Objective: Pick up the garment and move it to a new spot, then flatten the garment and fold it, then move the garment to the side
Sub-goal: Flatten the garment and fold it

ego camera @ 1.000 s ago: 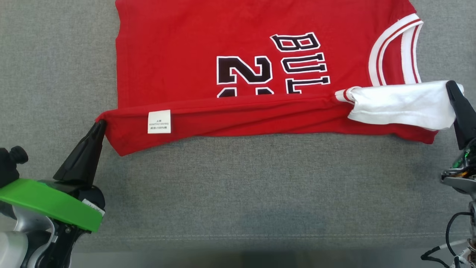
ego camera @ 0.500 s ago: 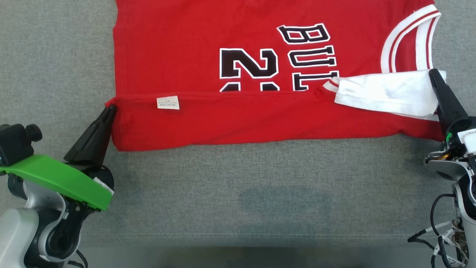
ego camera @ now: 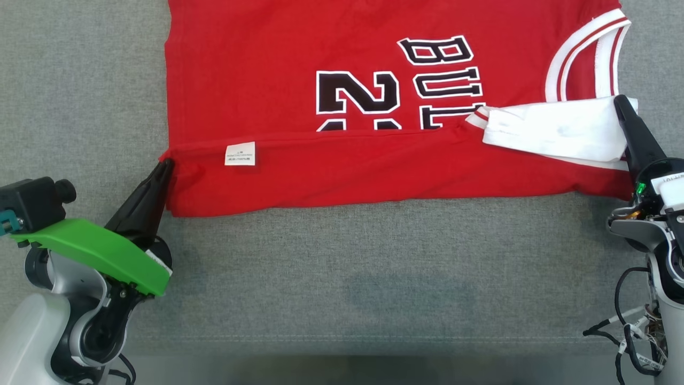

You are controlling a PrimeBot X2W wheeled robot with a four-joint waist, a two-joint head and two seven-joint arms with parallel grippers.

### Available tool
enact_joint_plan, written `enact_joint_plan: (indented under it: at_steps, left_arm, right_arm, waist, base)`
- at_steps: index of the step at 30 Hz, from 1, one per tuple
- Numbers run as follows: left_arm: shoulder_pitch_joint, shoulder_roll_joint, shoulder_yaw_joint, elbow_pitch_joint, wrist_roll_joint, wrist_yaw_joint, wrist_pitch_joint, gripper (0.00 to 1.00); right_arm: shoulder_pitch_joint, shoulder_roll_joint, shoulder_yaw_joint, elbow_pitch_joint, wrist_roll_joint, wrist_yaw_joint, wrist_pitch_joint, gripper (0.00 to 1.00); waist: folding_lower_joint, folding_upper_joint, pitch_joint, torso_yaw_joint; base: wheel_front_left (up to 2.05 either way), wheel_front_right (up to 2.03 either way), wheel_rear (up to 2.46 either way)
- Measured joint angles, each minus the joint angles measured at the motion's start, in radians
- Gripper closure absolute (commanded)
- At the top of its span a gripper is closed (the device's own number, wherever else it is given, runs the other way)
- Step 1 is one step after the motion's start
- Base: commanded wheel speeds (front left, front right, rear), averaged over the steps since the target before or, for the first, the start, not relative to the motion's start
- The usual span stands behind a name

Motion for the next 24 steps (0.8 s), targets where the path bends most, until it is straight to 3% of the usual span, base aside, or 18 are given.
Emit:
enact_joint_plan:
  at_steps: [2,3,4,11,14,16,17,24]
  left_arm:
    - [-0.008,-0.004,-0.002,0.008,0.000,0.002,0.003,1.00]
    - [-0.012,-0.007,-0.003,0.011,0.000,0.003,0.003,1.00]
    - [-0.017,-0.009,-0.004,0.015,0.000,0.004,0.003,0.99]
    - [-0.022,-0.021,-0.009,0.053,0.000,0.006,0.003,0.85]
    - [-0.022,-0.028,-0.014,0.067,0.000,0.006,0.003,0.54]
    - [-0.022,-0.033,-0.019,0.076,0.000,0.006,0.002,0.05]
    - [-0.022,-0.036,-0.022,0.080,0.000,0.005,0.001,0.00]
    - [-0.021,-0.046,-0.019,0.129,0.000,0.005,-0.015,0.00]
  right_arm:
    - [-0.008,-0.001,0.001,0.009,-0.010,-0.007,0.000,0.54]
    - [-0.010,-0.002,0.002,0.012,-0.018,-0.007,0.000,0.19]
    - [-0.011,-0.002,0.003,0.016,-0.024,-0.007,0.000,0.00]
    - [-0.026,-0.003,0.014,0.043,-0.044,-0.007,0.000,0.00]
    - [-0.030,-0.003,0.022,0.052,-0.051,-0.007,-0.003,0.00]
    - [-0.030,-0.003,0.026,0.053,-0.052,-0.007,-0.006,0.00]
    - [-0.030,-0.002,0.026,0.053,-0.053,-0.007,-0.009,0.00]
    - [-0.015,0.012,0.038,0.048,-0.061,0.001,-0.022,0.00]
  waist:
    - [0.0000,0.0000,-0.002,0.002]
    - [0.0000,0.0000,-0.003,0.002]
    - [0.0000,0.0000,-0.003,0.003]
    - [0.0000,0.0000,-0.015,0.004]
    - [0.0000,0.0000,-0.027,0.003]
    - [0.0000,0.0000,-0.037,0.001]
    - [0.0000,0.0000,-0.042,0.001]
    - [0.0000,0.0000,-0.101,-0.003]
  base:
    - [0.00,0.00,0.00]
    - [0.00,0.00,0.00]
    - [0.00,0.00,0.00]
    - [0.00,0.00,0.00]
    - [0.00,0.00,0.00]
    - [0.00,0.00,0.00]
    - [0.00,0.00,0.00]
    - [0.00,0.00,0.00]
